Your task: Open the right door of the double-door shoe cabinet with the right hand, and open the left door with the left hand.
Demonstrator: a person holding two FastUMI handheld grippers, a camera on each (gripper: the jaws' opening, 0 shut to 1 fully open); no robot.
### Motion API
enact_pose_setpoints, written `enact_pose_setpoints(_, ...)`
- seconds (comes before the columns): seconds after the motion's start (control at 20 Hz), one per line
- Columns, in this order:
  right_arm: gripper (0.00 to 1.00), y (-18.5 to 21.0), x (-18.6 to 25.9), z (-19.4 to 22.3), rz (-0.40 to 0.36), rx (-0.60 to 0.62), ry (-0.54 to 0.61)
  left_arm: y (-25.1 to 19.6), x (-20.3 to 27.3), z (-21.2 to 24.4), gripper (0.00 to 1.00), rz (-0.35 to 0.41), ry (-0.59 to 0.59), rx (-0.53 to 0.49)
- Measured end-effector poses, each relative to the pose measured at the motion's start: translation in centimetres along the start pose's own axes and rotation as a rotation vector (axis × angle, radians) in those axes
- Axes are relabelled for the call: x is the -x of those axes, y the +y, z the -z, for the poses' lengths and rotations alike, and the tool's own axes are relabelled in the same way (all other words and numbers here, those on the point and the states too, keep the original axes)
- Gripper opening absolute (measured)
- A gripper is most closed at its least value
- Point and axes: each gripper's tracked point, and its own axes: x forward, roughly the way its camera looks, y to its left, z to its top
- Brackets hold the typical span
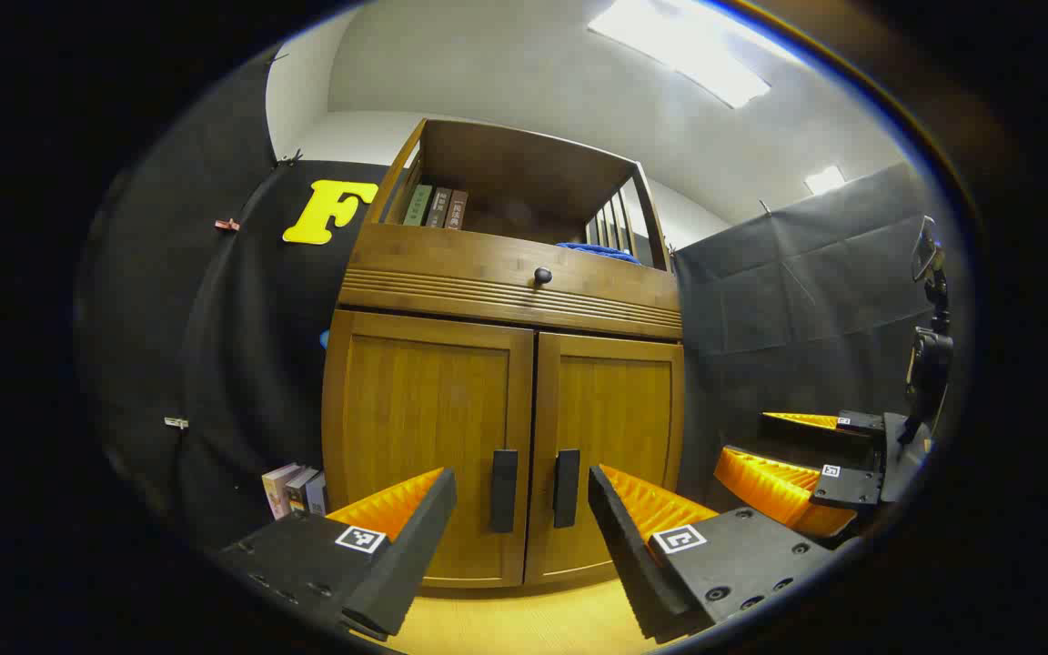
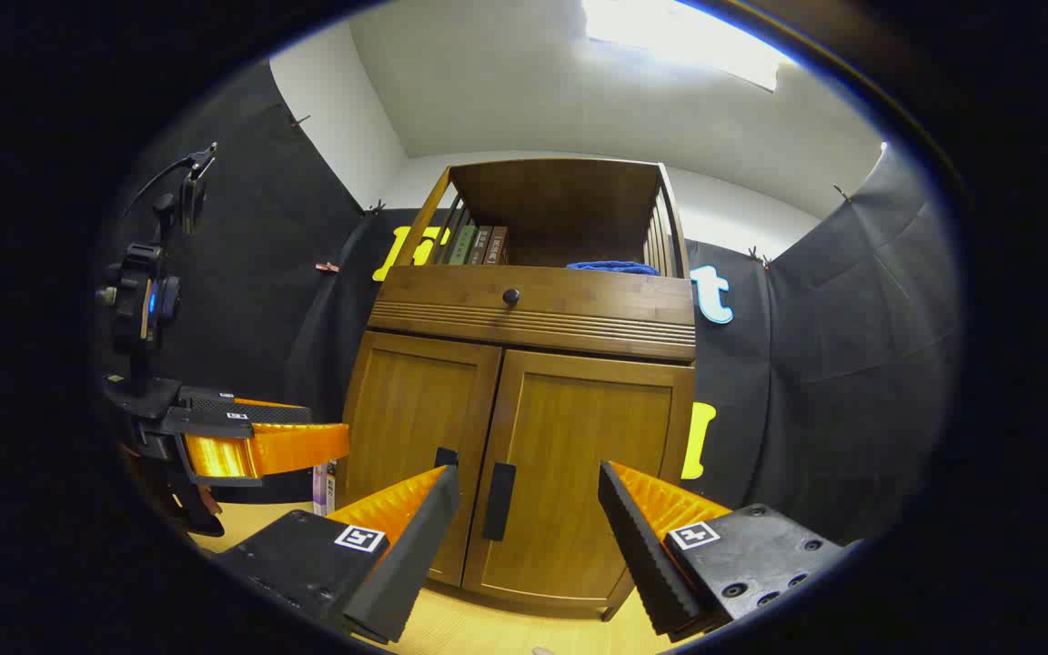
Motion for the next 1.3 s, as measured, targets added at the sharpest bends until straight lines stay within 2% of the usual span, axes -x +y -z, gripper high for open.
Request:
enact_pose_setpoints(0.6,0.97,0.4,0.6,-0.6,-0.010,0.006,-0.018,-0.8,0.3,-0.1,0.90,0.009,-0.004,-0.038)
enact_pose_setpoints(1.3,0.97,2.1,-0.1,0.3,-0.036,0.007,0.004,-0.4,1.2,-0.1,0.90,0.018,-0.014,-0.022)
